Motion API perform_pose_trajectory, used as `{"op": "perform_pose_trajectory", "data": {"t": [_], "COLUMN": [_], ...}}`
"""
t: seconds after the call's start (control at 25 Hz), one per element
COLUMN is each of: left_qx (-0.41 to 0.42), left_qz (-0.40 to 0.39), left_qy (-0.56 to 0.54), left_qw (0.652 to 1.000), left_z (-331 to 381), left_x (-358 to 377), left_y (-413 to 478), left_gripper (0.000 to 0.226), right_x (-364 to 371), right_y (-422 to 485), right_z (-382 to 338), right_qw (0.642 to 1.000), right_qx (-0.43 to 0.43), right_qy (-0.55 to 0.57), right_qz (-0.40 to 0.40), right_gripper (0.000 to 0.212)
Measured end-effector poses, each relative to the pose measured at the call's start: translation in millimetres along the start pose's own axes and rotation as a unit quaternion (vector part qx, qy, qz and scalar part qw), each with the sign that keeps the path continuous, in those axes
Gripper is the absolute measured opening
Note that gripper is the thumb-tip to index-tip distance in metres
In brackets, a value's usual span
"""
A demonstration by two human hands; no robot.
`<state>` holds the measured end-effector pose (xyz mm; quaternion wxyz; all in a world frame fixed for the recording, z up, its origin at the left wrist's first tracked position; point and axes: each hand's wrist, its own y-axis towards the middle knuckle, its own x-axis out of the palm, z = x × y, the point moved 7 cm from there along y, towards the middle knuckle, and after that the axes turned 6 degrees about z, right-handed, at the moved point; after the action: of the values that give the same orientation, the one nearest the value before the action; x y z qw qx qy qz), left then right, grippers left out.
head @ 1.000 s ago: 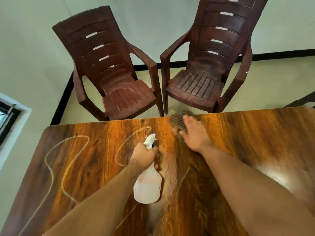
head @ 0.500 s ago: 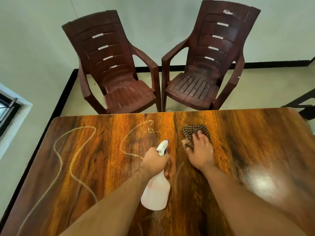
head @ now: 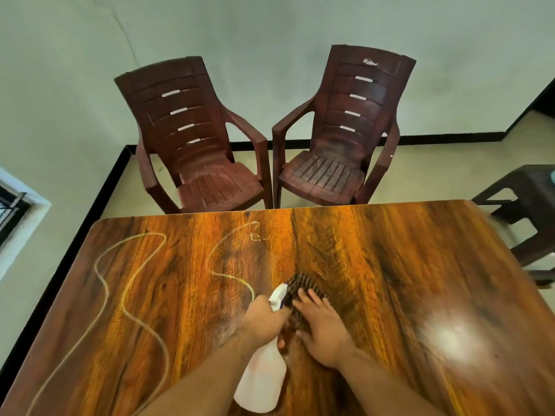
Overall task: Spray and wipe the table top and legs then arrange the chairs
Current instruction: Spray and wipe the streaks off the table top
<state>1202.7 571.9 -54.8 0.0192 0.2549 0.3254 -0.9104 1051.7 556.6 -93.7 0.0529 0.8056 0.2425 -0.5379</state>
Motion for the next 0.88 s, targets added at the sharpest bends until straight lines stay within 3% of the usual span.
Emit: {"op": "perform_pose_trajectory", "data": {"t": [0.04, 0.08, 0.2, 0.24, 0.32, 0.4, 0.44, 0.52, 0.56, 0.6, 0.64, 0.76, 0.84, 0.88], "left_qx": [0.002, -0.002, -0.021, -0.023, -0.015, -0.013, -0.02, -0.031, -0.024, -0.014, -0.007, 0.007, -0.013, -0.02], "left_qz": [-0.005, -0.016, -0.046, -0.053, -0.054, -0.061, -0.07, -0.098, -0.111, -0.123, -0.135, -0.164, -0.172, -0.171], "left_qy": [0.005, 0.008, 0.005, 0.008, 0.018, 0.032, 0.032, 0.042, 0.058, 0.074, 0.081, 0.1, 0.102, 0.094], "left_qw": [1.0, 1.0, 0.999, 0.998, 0.998, 0.998, 0.997, 0.994, 0.992, 0.99, 0.987, 0.981, 0.98, 0.981], "left_z": [-2, -5, -18, -23, -30, -37, -42, -52, -55, -60, -62, -74, -91, -99], "left_x": [2, 5, 18, 22, 30, 36, 38, 42, 45, 48, 50, 57, 57, 58], "left_y": [-7, -13, -32, -37, -47, -58, -64, -78, -85, -91, -99, -124, -143, -151], "left_gripper": [0.013, 0.011, 0.021, 0.02, 0.014, 0.015, 0.018, 0.017, 0.01, 0.007, 0.007, 0.013, 0.006, 0.005], "right_x": [-2, -8, -25, -19, 2, 3, -3, -16, -14, -6, 5, 26, 16, 10], "right_y": [-14, -20, -36, -41, -60, -84, -89, -88, -91, -93, -96, -134, -138, -130], "right_z": [13, 37, 88, 73, 31, 38, 60, 102, 102, 84, 52, 3, 36, 58], "right_qw": [1.0, 1.0, 0.956, 0.957, 0.993, 1.0, 1.0, 0.983, 0.963, 0.957, 0.965, 0.999, 1.0, 0.996], "right_qx": [-0.023, 0.007, 0.275, 0.269, 0.109, -0.013, 0.006, 0.179, 0.26, 0.279, 0.246, 0.023, 0.016, 0.088], "right_qy": [0.009, 0.023, 0.038, 0.036, 0.022, 0.023, 0.026, 0.022, 0.029, 0.027, 0.028, 0.021, 0.008, 0.004], "right_qz": [-0.01, 0.0, 0.093, 0.106, 0.051, -0.003, -0.008, 0.04, 0.059, 0.08, 0.082, 0.004, -0.025, -0.008], "right_gripper": [0.067, 0.066, 0.062, 0.061, 0.06, 0.062, 0.062, 0.058, 0.057, 0.056, 0.056, 0.058, 0.058, 0.057]}}
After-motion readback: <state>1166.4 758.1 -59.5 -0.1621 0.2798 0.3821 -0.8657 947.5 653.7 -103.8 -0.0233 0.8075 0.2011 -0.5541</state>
